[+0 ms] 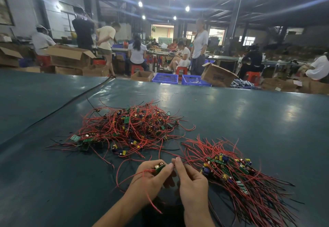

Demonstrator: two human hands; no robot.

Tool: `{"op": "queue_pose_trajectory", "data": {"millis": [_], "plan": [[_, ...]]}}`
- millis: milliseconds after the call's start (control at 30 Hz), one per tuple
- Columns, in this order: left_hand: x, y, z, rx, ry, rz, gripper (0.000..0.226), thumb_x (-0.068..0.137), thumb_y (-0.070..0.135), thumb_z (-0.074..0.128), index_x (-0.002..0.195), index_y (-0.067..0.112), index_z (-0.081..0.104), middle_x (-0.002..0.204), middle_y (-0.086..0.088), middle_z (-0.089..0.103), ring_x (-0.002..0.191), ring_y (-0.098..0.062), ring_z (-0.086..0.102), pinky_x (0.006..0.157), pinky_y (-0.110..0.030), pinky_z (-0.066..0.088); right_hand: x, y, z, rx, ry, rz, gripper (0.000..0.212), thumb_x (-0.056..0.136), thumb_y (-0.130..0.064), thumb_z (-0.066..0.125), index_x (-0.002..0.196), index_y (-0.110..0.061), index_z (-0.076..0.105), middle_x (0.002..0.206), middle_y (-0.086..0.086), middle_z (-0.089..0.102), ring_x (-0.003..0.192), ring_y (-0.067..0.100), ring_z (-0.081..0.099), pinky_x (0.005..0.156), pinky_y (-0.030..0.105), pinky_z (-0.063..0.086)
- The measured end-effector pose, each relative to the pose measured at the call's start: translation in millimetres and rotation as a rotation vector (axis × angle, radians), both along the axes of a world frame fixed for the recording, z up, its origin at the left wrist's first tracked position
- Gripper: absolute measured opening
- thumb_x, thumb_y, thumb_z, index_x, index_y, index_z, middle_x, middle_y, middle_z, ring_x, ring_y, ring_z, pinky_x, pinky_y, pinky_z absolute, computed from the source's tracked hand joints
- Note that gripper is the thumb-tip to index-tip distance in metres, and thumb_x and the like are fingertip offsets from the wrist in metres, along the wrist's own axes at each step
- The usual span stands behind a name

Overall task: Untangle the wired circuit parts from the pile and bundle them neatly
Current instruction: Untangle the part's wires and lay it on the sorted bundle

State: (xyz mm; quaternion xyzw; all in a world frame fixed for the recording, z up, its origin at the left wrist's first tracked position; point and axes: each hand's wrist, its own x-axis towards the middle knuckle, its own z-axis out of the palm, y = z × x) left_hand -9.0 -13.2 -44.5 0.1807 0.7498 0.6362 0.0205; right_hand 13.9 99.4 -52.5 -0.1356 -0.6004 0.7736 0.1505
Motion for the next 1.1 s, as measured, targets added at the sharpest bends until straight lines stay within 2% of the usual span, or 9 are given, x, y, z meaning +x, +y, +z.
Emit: {"op": "queue_pose_trajectory", "data": {"millis": [67, 167, 300, 500, 600, 767, 867, 1000, 1100], "plan": [[0.6, 0.3, 1.3, 0.013, -0.006, -0.005, 0.031, 0.094, 0.015, 0.059, 0.067, 0.002, 0.065, 0.059, -0.003, 0.063, 0.057, -0.014, 0.059, 0.057, -0.020, 0.046, -0.6, 1.9, 0.8, -0.018, -0.003, -0.026, 0.025, 0.088, -0.025, 0.068, 0.066, -0.025, 0.080, 0.069, 0.005, 0.074, 0.066, 0.018, 0.071, 0.073, 0.036, 0.057], [-1.5, 0.3, 6.8, 0.157, -0.070, 0.040, 0.040, 0.093, 0.006, 0.059, 0.054, 0.010, 0.067, 0.048, -0.008, 0.059, 0.044, -0.015, 0.056, 0.049, -0.020, 0.045, -3.3, 16.2, 3.9, -0.116, -0.028, -0.134, 0.026, 0.090, -0.028, 0.065, 0.069, -0.021, 0.080, 0.052, 0.001, 0.044, 0.043, 0.011, 0.037, 0.043, 0.022, 0.032], [-4.4, -2.8, 12.5, 0.201, -0.129, 0.070, 0.036, 0.085, 0.018, 0.066, 0.050, 0.011, 0.068, 0.049, -0.011, 0.059, 0.043, -0.017, 0.053, 0.049, -0.024, 0.044, -7.3, 39.2, 6.3, -0.309, 0.031, -0.205, 0.026, 0.094, -0.021, 0.061, 0.078, -0.007, 0.076, 0.051, -0.006, 0.033, 0.036, 0.003, 0.021, 0.033, 0.016, 0.018], [-13.2, -9.1, 9.0, 0.377, -0.347, 0.184, 0.021, 0.079, 0.022, 0.073, 0.081, 0.001, 0.072, 0.070, -0.010, 0.072, 0.052, -0.010, 0.060, 0.049, -0.018, 0.048, -3.4, 36.0, 5.7, -0.258, 0.063, -0.212, 0.032, 0.095, -0.022, 0.061, 0.071, -0.010, 0.077, 0.053, -0.005, 0.033, 0.039, 0.003, 0.021, 0.034, 0.017, 0.019], [-16.2, -12.8, 9.1, 0.561, -0.448, 0.183, 0.020, 0.066, 0.022, 0.075, 0.076, 0.005, 0.072, 0.069, -0.007, 0.070, 0.051, -0.007, 0.061, 0.047, -0.016, 0.050, -2.3, 37.6, 6.7, -0.256, 0.083, -0.216, 0.029, 0.094, -0.022, 0.062, 0.072, -0.009, 0.076, 0.055, -0.002, 0.033, 0.040, 0.004, 0.020, 0.035, 0.017, 0.019], [-20.2, -10.4, 10.0, 0.605, -0.398, 0.266, 0.029, 0.088, 0.036, 0.057, 0.086, 0.008, 0.061, 0.066, -0.005, 0.064, 0.051, -0.011, 0.056, 0.051, -0.023, 0.046, 3.8, 30.2, 11.0, -0.284, 0.201, -0.023, 0.046, 0.080, -0.049, 0.059, 0.075, -0.007, 0.078, 0.054, 0.000, 0.045, 0.038, 0.007, 0.027, 0.036, 0.017, 0.023], [-19.6, -15.1, 9.7, 0.647, -0.440, 0.161, 0.035, 0.092, 0.043, 0.050, 0.076, 0.014, 0.060, 0.068, -0.007, 0.062, 0.053, -0.015, 0.056, 0.059, -0.030, 0.042, 5.4, 27.7, 10.9, -0.277, 0.206, 0.067, 0.067, 0.075, -0.067, 0.048, 0.082, -0.007, 0.079, 0.056, 0.000, 0.049, 0.039, 0.007, 0.031, 0.037, 0.017, 0.025], [-12.7, -11.8, 11.7, 0.536, -0.511, -0.153, 0.037, 0.076, 0.051, 0.059, 0.055, 0.021, 0.057, 0.060, -0.002, 0.050, 0.053, -0.016, 0.050, 0.057, -0.028, 0.042, 7.8, 15.1, 10.0, -0.028, 0.116, 0.173, 0.057, 0.073, -0.064, 0.054, 0.081, -0.014, 0.080, 0.053, 0.001, 0.047, 0.044, 0.012, 0.033, 0.042, 0.022, 0.026], [-8.4, -5.4, 12.5, 0.391, -0.590, -0.206, 0.045, 0.073, 0.056, 0.058, 0.050, 0.018, 0.056, 0.053, -0.001, 0.047, 0.049, -0.016, 0.046, 0.051, -0.024, 0.043, 9.7, 3.7, 9.8, 0.022, 0.148, 0.268, 0.047, 0.069, -0.054, 0.067, 0.076, -0.009, 0.079, 0.065, 0.033, 0.058, 0.062, 0.029, 0.049, 0.061, 0.039, 0.042]]}}
